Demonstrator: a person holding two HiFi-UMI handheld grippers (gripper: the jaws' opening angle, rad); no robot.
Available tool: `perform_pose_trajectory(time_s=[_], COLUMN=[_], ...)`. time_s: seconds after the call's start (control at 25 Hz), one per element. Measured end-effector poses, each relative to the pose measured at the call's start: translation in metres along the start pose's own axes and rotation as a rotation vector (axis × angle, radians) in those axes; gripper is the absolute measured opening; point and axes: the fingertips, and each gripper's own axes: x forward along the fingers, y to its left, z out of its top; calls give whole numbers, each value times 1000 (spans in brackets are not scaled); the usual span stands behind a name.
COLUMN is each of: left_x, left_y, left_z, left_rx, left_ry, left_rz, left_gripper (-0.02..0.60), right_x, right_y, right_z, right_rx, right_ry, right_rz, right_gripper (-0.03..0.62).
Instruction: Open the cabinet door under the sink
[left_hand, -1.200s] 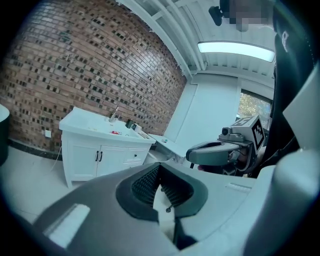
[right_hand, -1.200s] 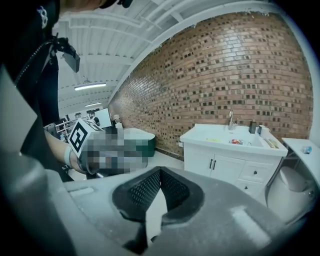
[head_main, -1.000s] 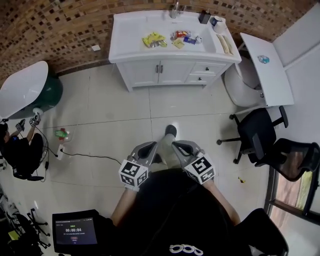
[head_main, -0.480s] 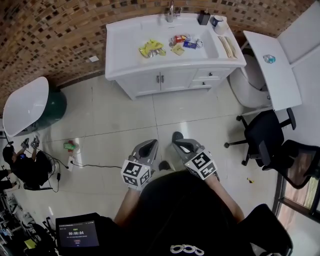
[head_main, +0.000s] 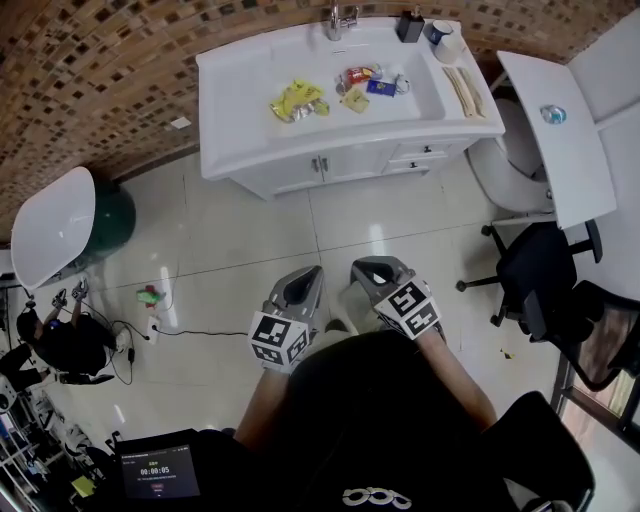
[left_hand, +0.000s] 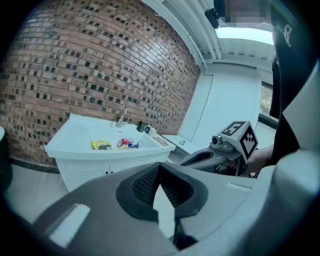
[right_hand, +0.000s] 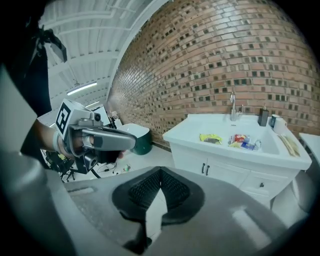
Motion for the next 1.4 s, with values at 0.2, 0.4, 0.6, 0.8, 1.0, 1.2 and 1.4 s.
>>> perform_pose_trajectory(time_s=[0.2,0.4,0.6,0.8,1.0,1.2,1.4], left_x=[19,30,24,21,4,7,30], left_y=[11,44,61,85,128,140,151], left_z=[7,5,-37,-60,-89,-122,-145], left_rx=[-6,-26,-87,-40,-27,-76,-152], left_ry=[32,17,69,116,147,152,122], left_rz=[19,47,30,-43,4,34,77], left_gripper=[15,15,15,15,15,15,15], right_x=[12,53,106,146,180,197,214], right_y=[-29,-62,-69,-86,-71,-77,-95], right_z=[0,-28,-65,-54,-73,-103,-147], right_rx=[22,35,-16,60,33,17,22], right_ry=[19,97,210,152,174,204,275], right_rz=[25,50,79,28,64,92,96], right_gripper=[-11,-11,-11,-11,-11,-11,-11])
